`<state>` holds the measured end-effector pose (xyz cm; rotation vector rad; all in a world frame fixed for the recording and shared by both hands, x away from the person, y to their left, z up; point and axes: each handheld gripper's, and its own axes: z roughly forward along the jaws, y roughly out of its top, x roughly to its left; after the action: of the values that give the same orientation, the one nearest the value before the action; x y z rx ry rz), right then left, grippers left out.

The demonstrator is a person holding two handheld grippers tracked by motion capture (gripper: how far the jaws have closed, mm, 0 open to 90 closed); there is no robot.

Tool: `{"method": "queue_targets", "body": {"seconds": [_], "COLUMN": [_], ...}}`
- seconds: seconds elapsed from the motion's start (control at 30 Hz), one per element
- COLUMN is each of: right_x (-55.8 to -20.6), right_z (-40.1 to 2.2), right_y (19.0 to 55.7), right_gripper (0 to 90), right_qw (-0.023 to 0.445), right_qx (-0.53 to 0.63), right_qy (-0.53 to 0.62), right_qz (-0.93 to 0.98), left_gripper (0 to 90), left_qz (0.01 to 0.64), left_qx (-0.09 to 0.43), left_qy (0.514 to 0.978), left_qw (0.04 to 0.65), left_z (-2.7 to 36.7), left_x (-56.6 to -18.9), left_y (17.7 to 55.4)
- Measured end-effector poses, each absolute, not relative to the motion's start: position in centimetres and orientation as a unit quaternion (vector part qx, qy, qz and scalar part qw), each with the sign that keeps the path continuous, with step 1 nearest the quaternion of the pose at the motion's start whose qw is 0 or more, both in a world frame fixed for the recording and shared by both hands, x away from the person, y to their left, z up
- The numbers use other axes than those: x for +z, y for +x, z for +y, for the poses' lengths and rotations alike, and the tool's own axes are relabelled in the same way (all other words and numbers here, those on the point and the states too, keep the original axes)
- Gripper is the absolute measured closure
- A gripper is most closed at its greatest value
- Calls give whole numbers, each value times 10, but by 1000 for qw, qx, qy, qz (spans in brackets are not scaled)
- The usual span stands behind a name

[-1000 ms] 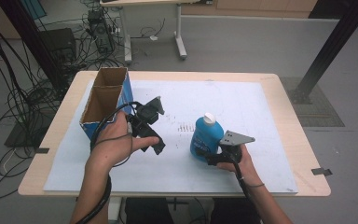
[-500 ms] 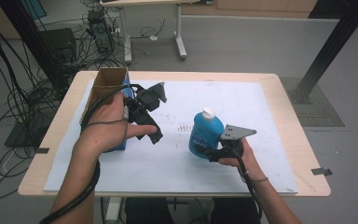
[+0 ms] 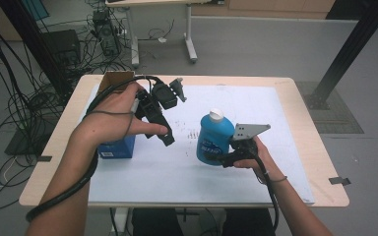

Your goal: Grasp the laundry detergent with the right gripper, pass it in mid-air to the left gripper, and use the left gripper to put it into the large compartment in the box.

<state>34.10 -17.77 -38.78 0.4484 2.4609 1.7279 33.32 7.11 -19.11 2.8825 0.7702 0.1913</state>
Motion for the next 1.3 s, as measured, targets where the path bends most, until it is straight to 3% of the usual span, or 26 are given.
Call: {"method": "queue_targets", "body": {"seconds": [0.73,1.3], "right_x": [-367,-361], "right_z": [-172,-160], "right_y": [346,347], "right_gripper": [398,399], "right_qw": [-3,-16], "right_qx": [580,568], "right_qy": [66,34], "right_qz": [812,822], "left_gripper": [81,81], "left_qz": [161,135], "left_qx": [43,33], "left_qy": [984,989], "left_qw": [57,50], "left_z": [49,32], "left_x": [-162,-166], "left_y": [333,336]}}
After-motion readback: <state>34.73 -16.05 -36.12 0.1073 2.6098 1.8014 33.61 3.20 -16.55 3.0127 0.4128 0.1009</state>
